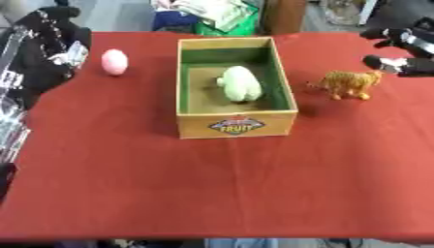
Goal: Pick up objects on the table and place them in the box.
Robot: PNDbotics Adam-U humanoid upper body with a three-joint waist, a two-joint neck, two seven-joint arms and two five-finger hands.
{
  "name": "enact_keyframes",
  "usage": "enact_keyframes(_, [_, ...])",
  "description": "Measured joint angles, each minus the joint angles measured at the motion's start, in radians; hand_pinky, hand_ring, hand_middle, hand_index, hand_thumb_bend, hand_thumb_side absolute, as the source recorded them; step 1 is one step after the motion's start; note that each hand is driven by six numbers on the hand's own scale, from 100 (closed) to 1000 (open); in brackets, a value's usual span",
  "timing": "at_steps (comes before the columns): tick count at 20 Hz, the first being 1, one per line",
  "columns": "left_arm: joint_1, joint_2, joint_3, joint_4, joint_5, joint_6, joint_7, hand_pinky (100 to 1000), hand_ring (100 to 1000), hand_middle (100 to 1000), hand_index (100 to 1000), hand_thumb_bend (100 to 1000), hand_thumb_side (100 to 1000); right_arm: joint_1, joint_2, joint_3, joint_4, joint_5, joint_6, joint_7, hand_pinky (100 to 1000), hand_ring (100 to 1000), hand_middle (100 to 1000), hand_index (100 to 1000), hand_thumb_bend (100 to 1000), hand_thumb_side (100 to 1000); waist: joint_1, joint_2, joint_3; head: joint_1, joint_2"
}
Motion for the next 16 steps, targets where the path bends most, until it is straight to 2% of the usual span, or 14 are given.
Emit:
enact_keyframes(8, [0.000,0.000,0.002,-0.001,0.003,0.001,-0.001,635,576,531,776,238,234,0.000,0.021,0.011,-0.026,0.129,-0.021,-0.021,916,946,935,951,434,765,0.000,0.001,0.002,-0.006,-0.004])
enact_keyframes(16, [0.007,0.000,0.002,-0.001,0.004,0.004,-0.004,634,575,530,776,240,237,0.001,0.016,-0.009,-0.012,0.250,-0.065,-0.065,895,916,919,948,435,765,0.002,0.006,0.002,-0.006,-0.008])
